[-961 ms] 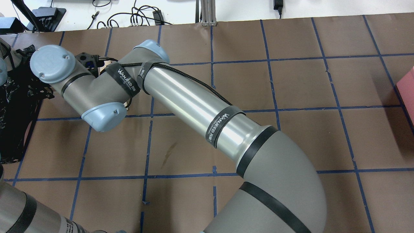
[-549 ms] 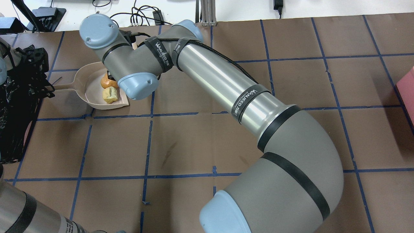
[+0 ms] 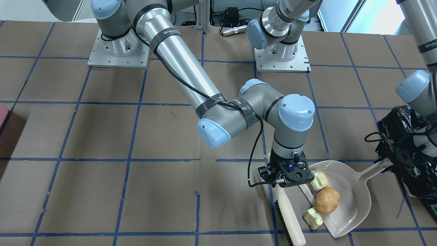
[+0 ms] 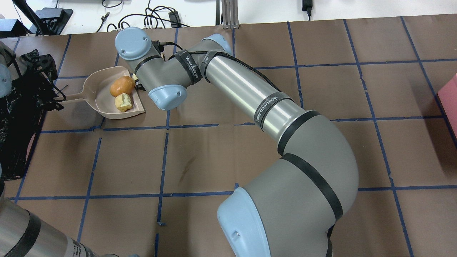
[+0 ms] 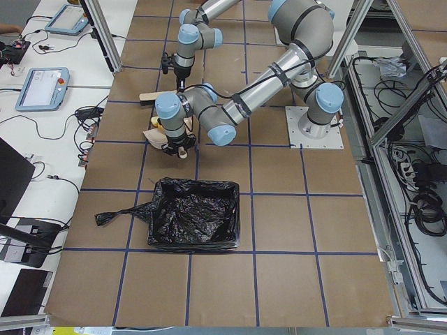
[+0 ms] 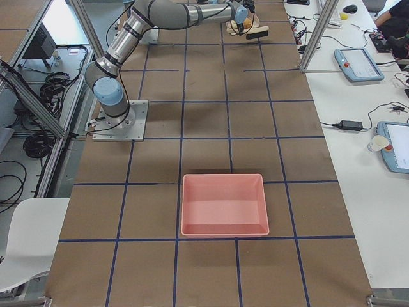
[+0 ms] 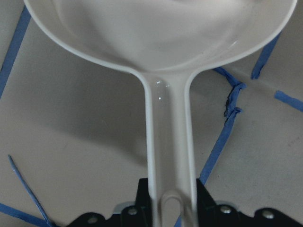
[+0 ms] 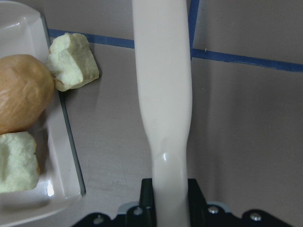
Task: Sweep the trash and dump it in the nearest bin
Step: 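Sweep the remaining scraps into the dustpan again with the brush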
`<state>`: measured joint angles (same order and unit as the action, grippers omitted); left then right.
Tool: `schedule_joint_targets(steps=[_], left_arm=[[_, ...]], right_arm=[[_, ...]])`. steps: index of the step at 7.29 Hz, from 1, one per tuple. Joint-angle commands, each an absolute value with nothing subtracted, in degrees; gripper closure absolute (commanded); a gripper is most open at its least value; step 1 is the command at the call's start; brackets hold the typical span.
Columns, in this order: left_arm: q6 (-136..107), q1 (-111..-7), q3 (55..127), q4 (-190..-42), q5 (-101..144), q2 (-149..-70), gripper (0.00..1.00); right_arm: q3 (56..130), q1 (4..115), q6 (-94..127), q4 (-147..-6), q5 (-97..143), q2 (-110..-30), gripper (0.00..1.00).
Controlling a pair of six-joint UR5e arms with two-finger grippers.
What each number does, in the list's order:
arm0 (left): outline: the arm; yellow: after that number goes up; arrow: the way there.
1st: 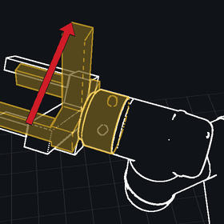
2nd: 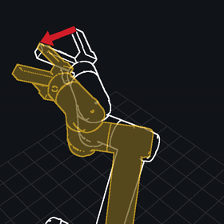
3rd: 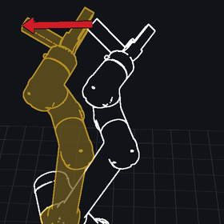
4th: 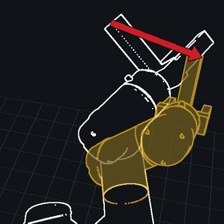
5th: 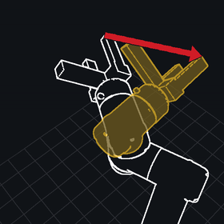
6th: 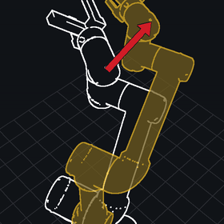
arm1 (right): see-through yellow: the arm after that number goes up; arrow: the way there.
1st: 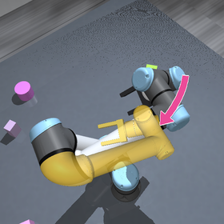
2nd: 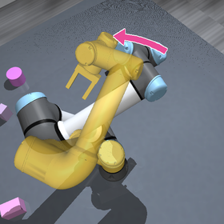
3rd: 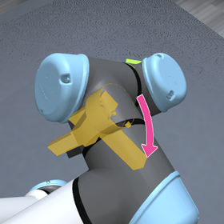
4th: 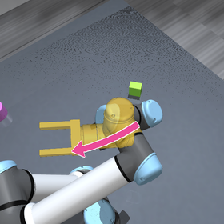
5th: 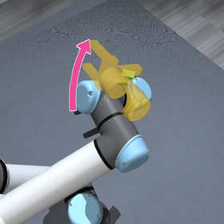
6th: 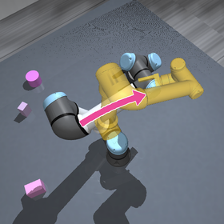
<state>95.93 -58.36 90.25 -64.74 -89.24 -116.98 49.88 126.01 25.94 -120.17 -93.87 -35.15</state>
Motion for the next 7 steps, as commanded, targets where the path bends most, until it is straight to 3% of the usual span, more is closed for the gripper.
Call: schedule_joint_targets(steps=[1, 7], left_arm=[[95.89, -58.36, 90.35, -64.69, -89.21, -116.98, 0.80], [95.98, -58.36, 90.70, -64.25, -89.21, -118.12, 0.80]], right_arm=[[49.75, 126.91, 26.63, -120.50, -93.52, -34.72, 0.91], [46.94, 133.49, 22.70, -122.08, -94.21, -33.22, 0.91]])
